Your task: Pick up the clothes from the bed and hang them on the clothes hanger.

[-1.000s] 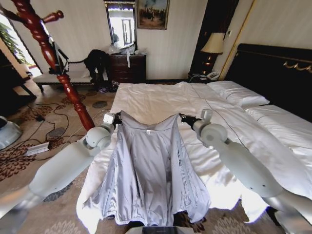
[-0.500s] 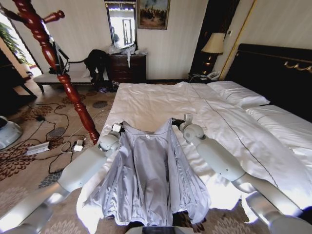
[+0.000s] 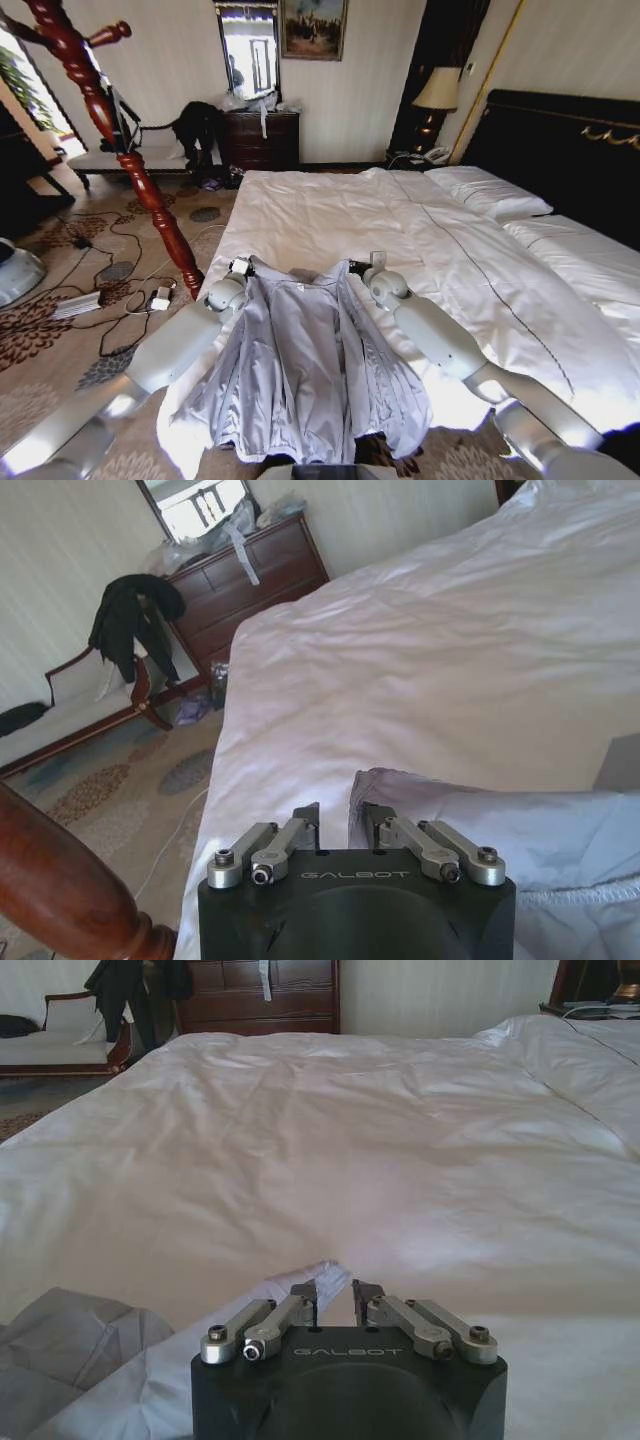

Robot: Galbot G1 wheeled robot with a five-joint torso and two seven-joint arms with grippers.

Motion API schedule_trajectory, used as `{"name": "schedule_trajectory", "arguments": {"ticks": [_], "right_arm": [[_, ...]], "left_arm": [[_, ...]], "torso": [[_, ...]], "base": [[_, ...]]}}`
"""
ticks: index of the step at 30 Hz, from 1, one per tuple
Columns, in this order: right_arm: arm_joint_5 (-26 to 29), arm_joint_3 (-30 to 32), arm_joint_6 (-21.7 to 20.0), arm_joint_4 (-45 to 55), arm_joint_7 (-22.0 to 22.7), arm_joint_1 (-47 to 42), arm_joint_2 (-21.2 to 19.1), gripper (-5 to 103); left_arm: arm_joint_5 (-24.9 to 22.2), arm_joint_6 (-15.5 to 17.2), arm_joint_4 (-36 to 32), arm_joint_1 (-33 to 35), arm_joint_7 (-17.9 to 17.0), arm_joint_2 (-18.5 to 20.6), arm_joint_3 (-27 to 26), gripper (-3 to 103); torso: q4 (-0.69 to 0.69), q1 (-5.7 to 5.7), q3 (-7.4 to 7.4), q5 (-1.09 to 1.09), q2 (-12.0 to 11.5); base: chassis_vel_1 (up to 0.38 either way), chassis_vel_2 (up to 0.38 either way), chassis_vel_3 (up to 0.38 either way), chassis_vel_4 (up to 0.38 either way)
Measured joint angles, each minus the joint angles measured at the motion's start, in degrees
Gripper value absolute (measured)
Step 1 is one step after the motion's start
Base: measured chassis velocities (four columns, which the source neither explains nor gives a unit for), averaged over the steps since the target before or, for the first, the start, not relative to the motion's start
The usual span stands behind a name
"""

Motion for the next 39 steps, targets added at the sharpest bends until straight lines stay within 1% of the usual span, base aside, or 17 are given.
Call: {"name": "schedule_trajectory", "arguments": {"ticks": [3,5,6,12,14,15,16,17,19,20,22,25,27,29,35,37,39], "right_arm": [[-0.2,0.4,0.1,0.6,-0.8,-0.7,-0.7,30],[-0.3,0.4,0.3,0.8,-1.1,-0.9,-1.0,30],[-0.3,0.6,0.7,1.5,-1.6,-1.4,-1.7,41],[0.5,1.5,1.0,4.2,-1.2,-2.3,-3.1,63],[0.6,1.5,1.0,4.4,-1.1,-2.4,-3.2,63],[1.0,1.8,1.0,5.4,-0.6,-2.7,-3.6,73],[1.3,2.0,1.0,6.0,-0.4,-2.8,-3.8,73],[1.6,2.1,1.0,6.9,-0.1,-3.1,-4.3,79],[1.7,2.1,1.0,7.9,0.2,-3.3,-4.8,90],[1.7,2.1,1.0,7.9,0.2,-3.3,-4.8,90],[1.8,2.1,1.0,8.4,0.6,-3.4,-5.0,95],[2.1,2.2,1.1,9.4,1.5,-3.8,-5.7,100],[2.1,2.5,1.1,10.0,1.7,-4.1,-6.0,100],[2.2,3.5,1.1,11.3,2.0,-5.0,-6.8,100],[2.3,6.0,1.1,13.5,2.3,-7.0,-8.5,100],[2.3,9.2,1.5,16.7,2.5,-9.8,-10.0,100],[2.2,10.3,1.7,17.8,2.5,-10.9,-10.6,100]], "left_arm": [[0.0,0.4,-0.3,0.0,0.0,0.2,0.2,38],[0.0,0.5,-0.5,0.0,0.0,0.3,0.2,38],[-0.5,0.9,-1.0,-0.1,0.0,0.7,0.2,49],[-4.0,1.1,-3.6,0.1,2.0,3.7,-0.7,70],[-4.2,1.0,-3.6,0.2,2.0,3.7,-0.8,70],[-5.4,0.4,-4.0,0.6,2.2,3.9,-2.0,81],[-6.5,0.3,-4.4,0.9,2.3,4.1,-2.5,81],[-9.8,0.2,-5.3,1.5,2.4,4.6,-3.4,86],[-23.0,0.5,-8.1,3.6,2.6,5.5,-6.6,96],[-23.0,0.5,-8.1,3.6,2.6,5.5,-6.6,96],[-33.1,2.9,-10.2,5.3,1.6,5.7,-9.3,98],[-38.9,6.8,-12.6,7.5,1.2,7.8,-11.0,100],[-37.7,6.6,-13.3,8.5,1.8,8.6,-11.4,100],[-30.8,3.1,-14.5,10.7,4.5,10.1,-12.1,100],[-23.0,-1.8,-17.8,15.5,6.9,12.7,-14.7,100],[-17.5,-6.1,-19.6,19.4,7.5,14.2,-17.1,100],[-16.4,-7.1,-19.9,20.1,7.7,14.4,-17.5,100]], "torso": [[-0.03,0.00,0.00,0.01,0.0],[-0.03,0.00,0.00,0.00,0.0],[-0.03,0.00,0.00,0.00,0.0],[0.00,0.00,0.00,0.01,0.0],[0.00,0.00,0.00,0.01,0.0],[-0.01,0.00,0.00,-0.01,0.0],[-0.02,0.00,0.00,-0.01,0.0],[-0.03,0.00,0.00,0.00,0.0],[-0.02,0.00,0.00,0.01,0.0],[-0.02,0.00,0.00,0.01,0.0],[0.00,0.00,0.00,-0.01,0.0],[-0.02,0.00,0.00,0.01,0.0],[-0.02,0.00,0.00,0.01,0.0],[-0.01,0.00,0.00,-0.01,0.0],[-0.02,0.00,0.00,0.00,0.0],[0.00,0.00,0.00,0.00,0.0],[0.02,0.00,0.00,-0.01,0.0]], "base": [[0.000,0.000,0.000,0.000],[0.000,0.000,0.000,0.000],[0.000,0.000,0.000,0.000],[0.000,0.000,0.000,0.000],[0.000,0.000,0.000,0.000],[0.000,0.000,0.000,0.000],[0.000,0.000,0.000,0.000],[0.000,0.000,0.000,0.000],[0.000,0.000,0.000,0.000],[0.000,0.000,0.000,0.000],[0.000,0.000,0.000,0.000],[0.000,0.000,0.000,0.000],[0.000,0.000,0.000,0.000],[0.000,0.000,0.000,0.000],[0.000,0.000,0.000,0.000],[0.000,0.000,0.000,0.000],[0.000,0.000,0.000,0.000]]}}
